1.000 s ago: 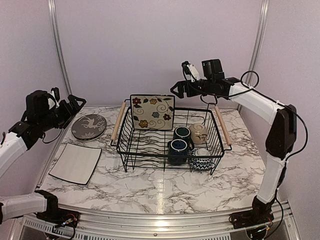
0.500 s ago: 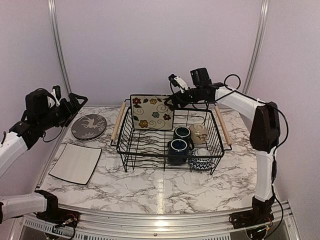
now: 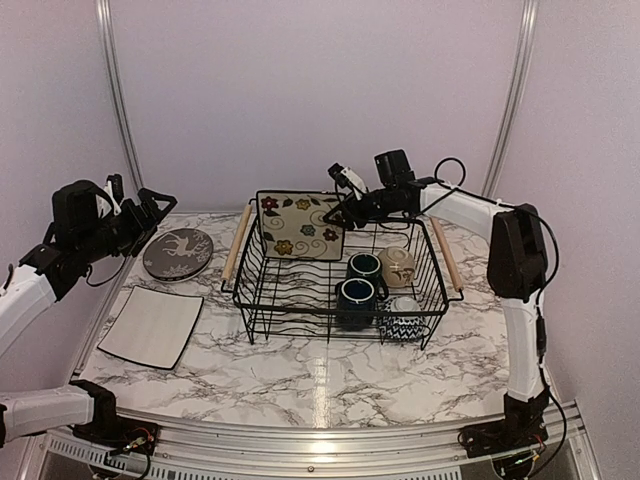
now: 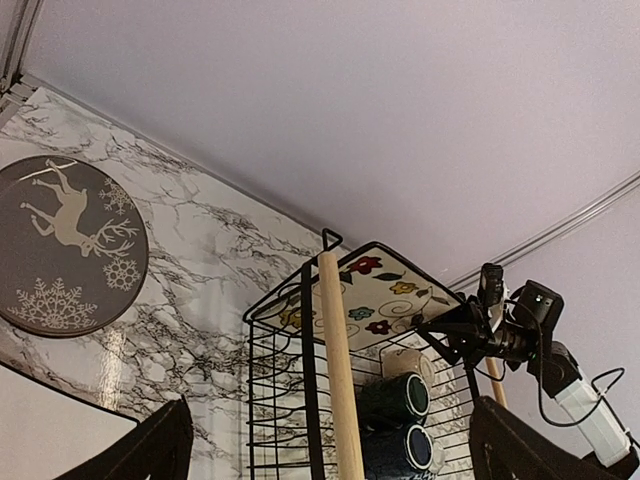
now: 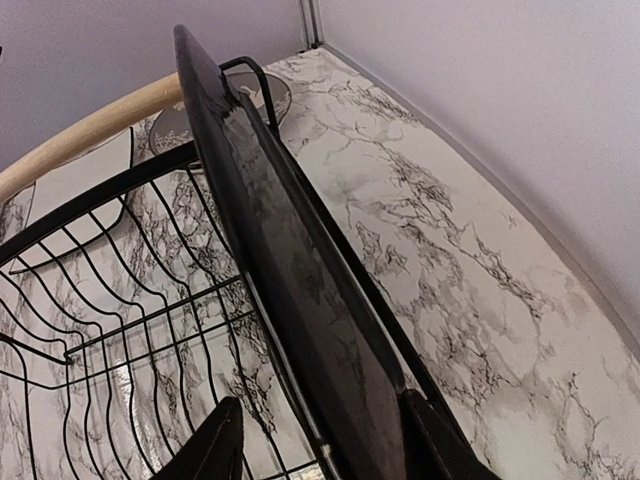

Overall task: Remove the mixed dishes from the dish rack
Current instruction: Grab the plate from the dish rack.

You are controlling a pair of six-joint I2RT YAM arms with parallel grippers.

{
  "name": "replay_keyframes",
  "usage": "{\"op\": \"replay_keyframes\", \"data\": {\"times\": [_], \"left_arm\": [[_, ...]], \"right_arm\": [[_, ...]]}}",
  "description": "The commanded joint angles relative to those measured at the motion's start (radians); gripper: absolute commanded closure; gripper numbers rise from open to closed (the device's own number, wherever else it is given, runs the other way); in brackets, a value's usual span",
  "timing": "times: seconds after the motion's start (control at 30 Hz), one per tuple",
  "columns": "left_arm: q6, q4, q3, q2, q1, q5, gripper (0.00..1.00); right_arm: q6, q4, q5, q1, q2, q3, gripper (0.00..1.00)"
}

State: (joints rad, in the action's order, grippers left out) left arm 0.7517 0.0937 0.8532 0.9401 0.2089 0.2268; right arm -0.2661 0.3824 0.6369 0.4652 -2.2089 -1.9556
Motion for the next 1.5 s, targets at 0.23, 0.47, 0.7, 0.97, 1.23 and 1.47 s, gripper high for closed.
{"op": "replay_keyframes", "data": {"times": [0.23,0.47,0.7,0.97,1.23,1.47], "left_arm": [[0.015,-0.018,-0.028,-0.026,0.000,0.008,0.01],[0.025,-0.033,-0.022,-0.011,0.000,0.017,0.01],[0.040,-0.055,-0.029,0.003,0.000,0.036,0.01],[0.037,-0.051,-0.030,0.005,0.000,0.036,0.01],[0.051,-0.066,-0.039,0.015,0.000,0.050,0.01],[0.064,-0.077,-0.045,0.014,0.000,0.053,0.01]], "right_arm": [[-0.068,-0.081,0.117,0.001,-0.014,-0.005,0.65],[-0.038,-0.176,0.119,-0.008,0.022,0.053,0.59],[0.002,-0.245,0.165,-0.018,0.020,0.087,0.59],[0.034,-0.292,0.236,-0.039,0.015,0.101,0.84],[-0.006,-0.283,0.271,-0.040,0.004,0.090,0.87],[-0.003,-0.280,0.298,-0.040,-0.049,0.041,0.79]]}}
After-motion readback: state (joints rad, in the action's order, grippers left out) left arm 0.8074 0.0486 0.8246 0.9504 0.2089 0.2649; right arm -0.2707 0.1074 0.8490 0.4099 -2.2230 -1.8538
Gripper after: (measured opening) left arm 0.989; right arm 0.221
